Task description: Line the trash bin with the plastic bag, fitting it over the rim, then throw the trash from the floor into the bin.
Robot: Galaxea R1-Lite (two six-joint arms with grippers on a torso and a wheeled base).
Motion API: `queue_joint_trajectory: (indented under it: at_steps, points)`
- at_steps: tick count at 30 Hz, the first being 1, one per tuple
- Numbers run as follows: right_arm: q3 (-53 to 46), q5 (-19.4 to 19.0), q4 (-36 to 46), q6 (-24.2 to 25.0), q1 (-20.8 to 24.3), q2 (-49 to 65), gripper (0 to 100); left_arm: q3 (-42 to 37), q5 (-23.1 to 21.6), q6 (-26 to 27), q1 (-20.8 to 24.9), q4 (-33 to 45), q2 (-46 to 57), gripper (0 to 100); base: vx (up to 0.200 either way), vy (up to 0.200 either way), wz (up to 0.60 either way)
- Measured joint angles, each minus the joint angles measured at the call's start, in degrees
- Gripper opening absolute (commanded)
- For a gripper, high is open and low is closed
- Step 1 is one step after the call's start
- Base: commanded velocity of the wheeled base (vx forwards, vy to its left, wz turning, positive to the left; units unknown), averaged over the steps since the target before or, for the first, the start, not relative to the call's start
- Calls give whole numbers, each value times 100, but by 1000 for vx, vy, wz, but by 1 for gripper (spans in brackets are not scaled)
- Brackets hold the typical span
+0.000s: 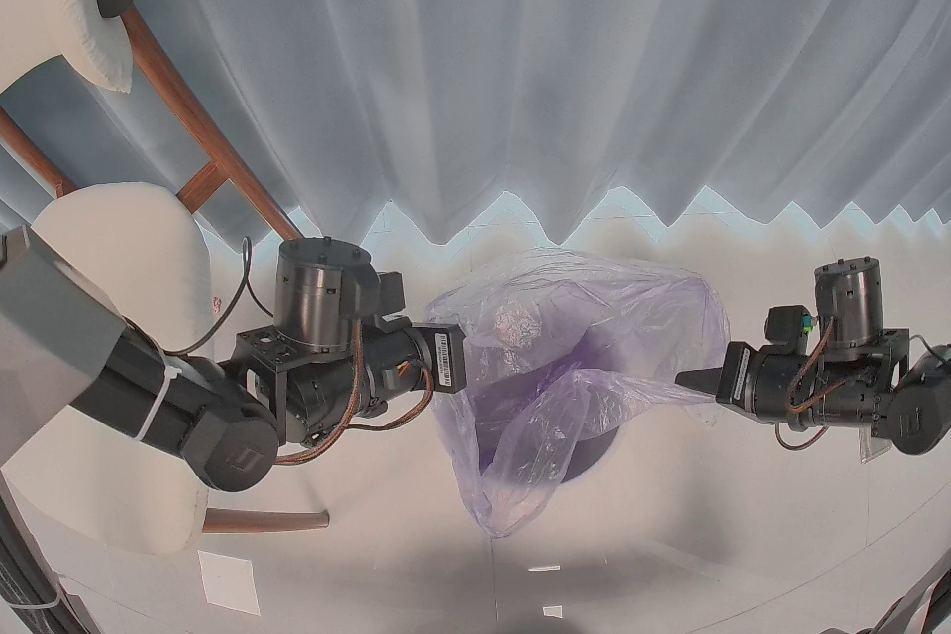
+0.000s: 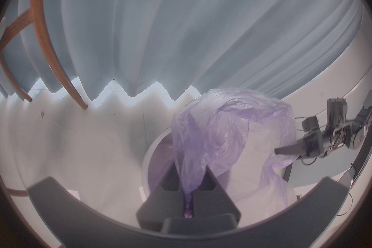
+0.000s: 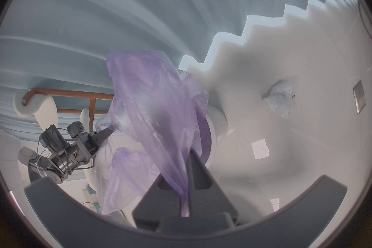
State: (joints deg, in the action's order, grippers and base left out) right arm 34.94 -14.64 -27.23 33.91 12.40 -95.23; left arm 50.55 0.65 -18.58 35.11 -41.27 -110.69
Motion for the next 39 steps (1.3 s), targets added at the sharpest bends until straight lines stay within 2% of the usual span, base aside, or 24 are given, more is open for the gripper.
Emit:
queue_joint_trajectory:
  at_steps: [6, 14, 20, 28, 39]
  points:
    - [878, -308, 1015, -30, -157, -96, 0, 399, -76, 339, -71, 613, -52, 0, 0, 0, 0]
    - [1899, -378, 1642, -310, -319, -581, 0, 953, -85, 492, -107, 1135, -245, 0, 0, 0, 0]
    - [2432, -380, 1731, -652, -560, -1102, 0, 1496, 20, 506, -223, 1332, -524, 0, 0, 0, 0]
    - [3123, -385, 1725, -690, -789, -1668, 0, 1901, 110, 506, -427, 1354, -896, 0, 0, 0, 0]
    - [4074, -268, 1708, -770, -800, -2461, 0, 2224, 347, 506, -736, 1348, -1359, 0, 0, 0, 0]
